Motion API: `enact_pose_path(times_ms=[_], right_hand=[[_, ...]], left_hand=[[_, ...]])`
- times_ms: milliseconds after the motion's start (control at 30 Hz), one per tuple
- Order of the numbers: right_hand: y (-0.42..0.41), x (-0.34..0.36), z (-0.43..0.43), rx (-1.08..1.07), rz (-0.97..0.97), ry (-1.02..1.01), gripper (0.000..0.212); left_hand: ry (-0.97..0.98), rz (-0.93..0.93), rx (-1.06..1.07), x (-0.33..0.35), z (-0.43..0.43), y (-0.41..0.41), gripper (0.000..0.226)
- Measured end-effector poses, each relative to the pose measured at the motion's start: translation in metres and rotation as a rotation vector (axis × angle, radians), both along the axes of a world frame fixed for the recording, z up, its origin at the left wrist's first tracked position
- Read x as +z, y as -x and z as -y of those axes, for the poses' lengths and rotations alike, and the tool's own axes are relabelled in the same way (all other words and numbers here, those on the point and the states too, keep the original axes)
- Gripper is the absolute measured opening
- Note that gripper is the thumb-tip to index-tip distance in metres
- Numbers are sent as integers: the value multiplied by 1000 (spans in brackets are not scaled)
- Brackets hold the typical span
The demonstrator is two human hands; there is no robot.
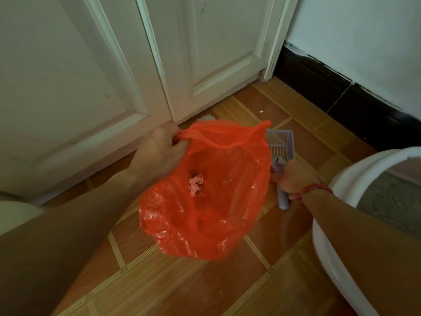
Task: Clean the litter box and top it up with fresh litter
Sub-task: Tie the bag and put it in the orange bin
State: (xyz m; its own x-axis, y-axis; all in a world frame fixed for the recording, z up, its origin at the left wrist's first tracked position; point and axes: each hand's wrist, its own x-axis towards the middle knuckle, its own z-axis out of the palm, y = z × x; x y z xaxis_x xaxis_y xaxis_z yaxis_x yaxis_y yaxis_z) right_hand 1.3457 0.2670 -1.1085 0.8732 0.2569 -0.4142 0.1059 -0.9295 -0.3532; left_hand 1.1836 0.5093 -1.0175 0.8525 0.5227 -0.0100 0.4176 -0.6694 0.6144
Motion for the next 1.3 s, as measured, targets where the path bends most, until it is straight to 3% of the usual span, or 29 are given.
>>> enact_pose_path(times_ms=[100,233,367,433,533,633,700,767,900,1000,1067,1233,1300], right_hand=[[-3,12,3,-46,-1,-26,36],[-7,35,3,-34,106,-184,20],[5,68,-6,1,200,-546,36],[11,82,-11,83,220,-621,47],[15,94,-18,232,258,-597,53],[22,102,-23,316,297,-520,11],[25,104,-25,301,292,-529,37],[27,112,-28,238,284,-551,40],[29,135,-38,117,247,-605,23],[28,143,-44,30,200,-633,18],[26,143,-44,-26,181,-644,17],[28,144,-39,-107,119,-678,17],[30,145,-36,-119,112,-673,18]], left_hand=[[-2,-15,2,1,1,2,29],[-10,-12,-17,5,2,5,30],[-43,-17,-34,5,3,9,31],[-59,-32,-39,7,3,10,31],[-91,-39,-55,10,2,11,29],[-123,-50,-89,17,2,10,25],[-129,-78,-105,24,3,11,23],[-133,-114,-120,31,5,13,24],[-210,-153,-175,47,6,15,51],[-262,-84,-251,58,10,18,79],[-365,-3,-297,62,15,21,83],[-701,267,-483,64,33,27,44],[-677,143,-637,59,43,28,27]])
